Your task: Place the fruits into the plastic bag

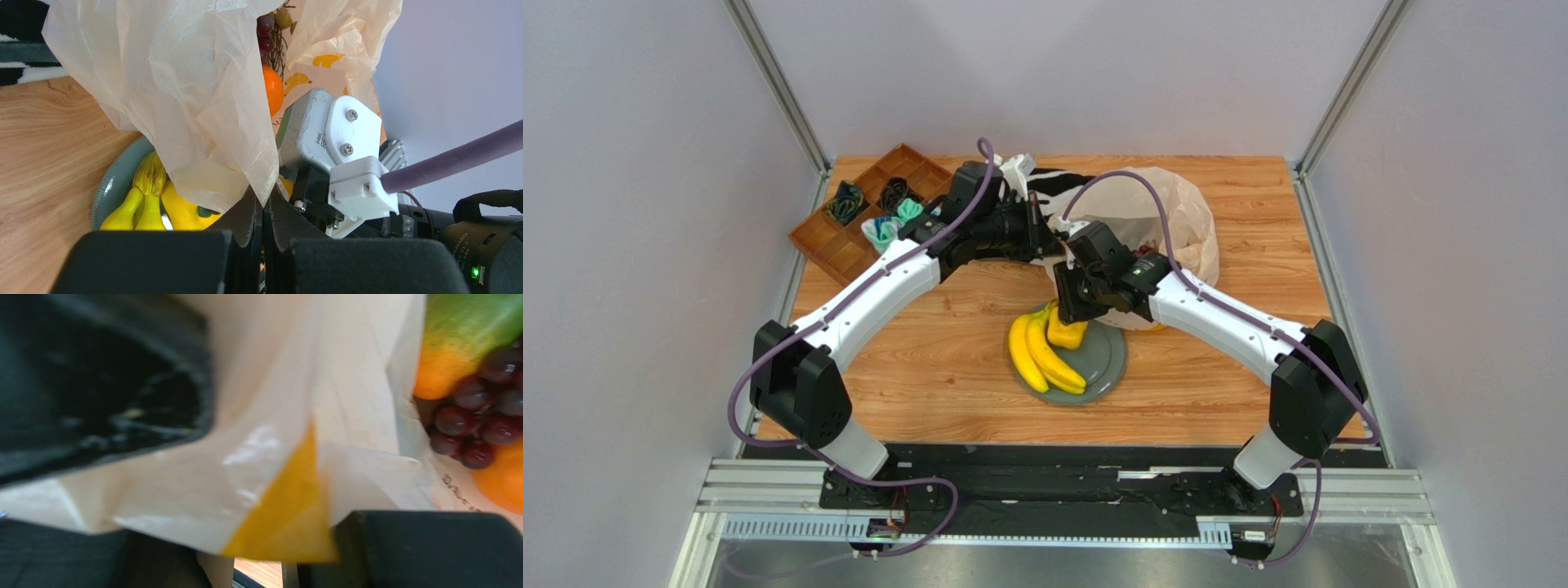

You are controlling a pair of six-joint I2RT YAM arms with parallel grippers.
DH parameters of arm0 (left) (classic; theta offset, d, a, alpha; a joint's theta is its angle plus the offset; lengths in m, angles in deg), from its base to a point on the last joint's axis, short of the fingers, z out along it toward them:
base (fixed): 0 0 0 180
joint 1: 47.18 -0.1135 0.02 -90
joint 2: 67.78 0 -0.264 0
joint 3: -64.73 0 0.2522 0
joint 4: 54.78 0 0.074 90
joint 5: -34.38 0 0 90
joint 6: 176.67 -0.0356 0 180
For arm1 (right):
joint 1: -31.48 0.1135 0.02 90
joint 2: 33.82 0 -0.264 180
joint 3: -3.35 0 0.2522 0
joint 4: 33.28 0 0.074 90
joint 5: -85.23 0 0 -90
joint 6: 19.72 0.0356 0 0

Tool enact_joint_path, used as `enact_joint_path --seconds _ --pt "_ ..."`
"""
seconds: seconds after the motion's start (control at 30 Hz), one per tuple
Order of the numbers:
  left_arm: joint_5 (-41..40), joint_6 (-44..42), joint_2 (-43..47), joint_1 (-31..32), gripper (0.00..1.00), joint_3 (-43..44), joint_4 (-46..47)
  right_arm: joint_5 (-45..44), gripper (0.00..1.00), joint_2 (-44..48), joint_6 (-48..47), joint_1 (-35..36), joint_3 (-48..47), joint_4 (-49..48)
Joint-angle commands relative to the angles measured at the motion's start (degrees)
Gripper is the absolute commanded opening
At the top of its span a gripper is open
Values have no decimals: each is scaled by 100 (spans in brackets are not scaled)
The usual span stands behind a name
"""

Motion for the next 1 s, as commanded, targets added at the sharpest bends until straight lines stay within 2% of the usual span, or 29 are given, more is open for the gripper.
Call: enact_joint_path --seconds 0.0,0.7,0.97 --pt "50 40 272 5 0 -5 154 -556 32 5 -52 4 -218 83" --pt "59 23 202 5 0 39 145 -46 28 -346 -193 22 -306 -49" --pt "51 23 219 5 0 22 145 33 22 -434 -201 22 -323 -22"
